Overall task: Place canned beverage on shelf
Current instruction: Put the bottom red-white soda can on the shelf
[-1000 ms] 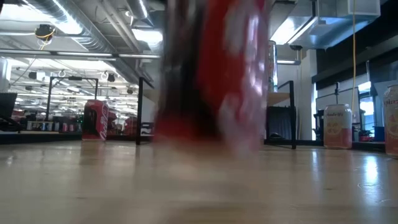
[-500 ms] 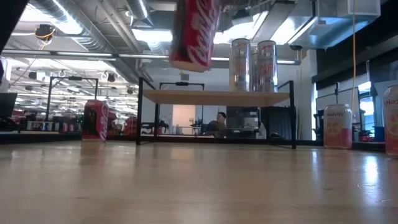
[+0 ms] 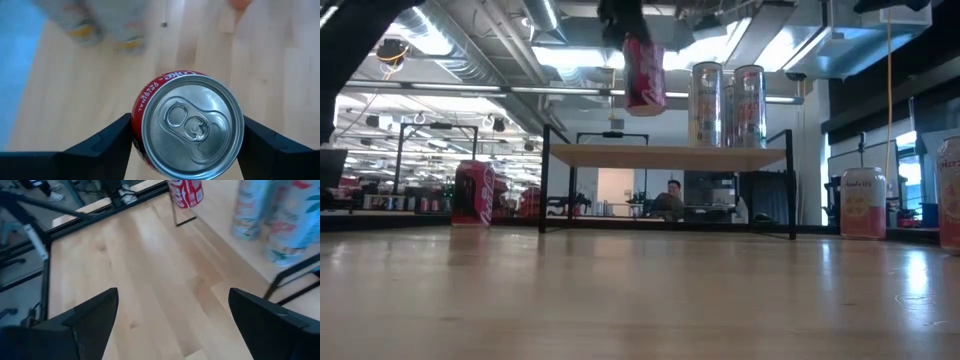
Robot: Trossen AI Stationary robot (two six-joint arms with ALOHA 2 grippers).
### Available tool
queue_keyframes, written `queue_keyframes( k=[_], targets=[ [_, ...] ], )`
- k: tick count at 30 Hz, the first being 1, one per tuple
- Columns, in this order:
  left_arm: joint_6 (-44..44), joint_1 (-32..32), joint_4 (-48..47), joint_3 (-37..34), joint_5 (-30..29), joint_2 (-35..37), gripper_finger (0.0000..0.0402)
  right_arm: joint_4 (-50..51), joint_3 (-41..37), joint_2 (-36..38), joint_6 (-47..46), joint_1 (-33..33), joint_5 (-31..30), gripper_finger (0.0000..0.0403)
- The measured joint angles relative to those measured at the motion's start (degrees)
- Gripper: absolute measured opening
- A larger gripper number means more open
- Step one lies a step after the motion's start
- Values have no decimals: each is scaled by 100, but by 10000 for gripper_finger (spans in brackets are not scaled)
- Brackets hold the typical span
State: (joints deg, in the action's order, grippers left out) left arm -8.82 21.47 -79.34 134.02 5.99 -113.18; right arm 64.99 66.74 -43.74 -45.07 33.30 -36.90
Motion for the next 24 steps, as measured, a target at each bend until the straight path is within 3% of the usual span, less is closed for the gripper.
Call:
queue_keyframes(
  k=[7,13,24],
  targets=[
    [-511,1121,667,0,654,-214,262,291,-2,-30,-17,-363,10,365],
    [-485,1530,1217,10,1415,-538,262,417,-9,-77,-121,-411,32,365],
    [-525,1526,1500,-64,1238,-768,262,417,-9,-77,-265,-411,-105,365]
  ],
)
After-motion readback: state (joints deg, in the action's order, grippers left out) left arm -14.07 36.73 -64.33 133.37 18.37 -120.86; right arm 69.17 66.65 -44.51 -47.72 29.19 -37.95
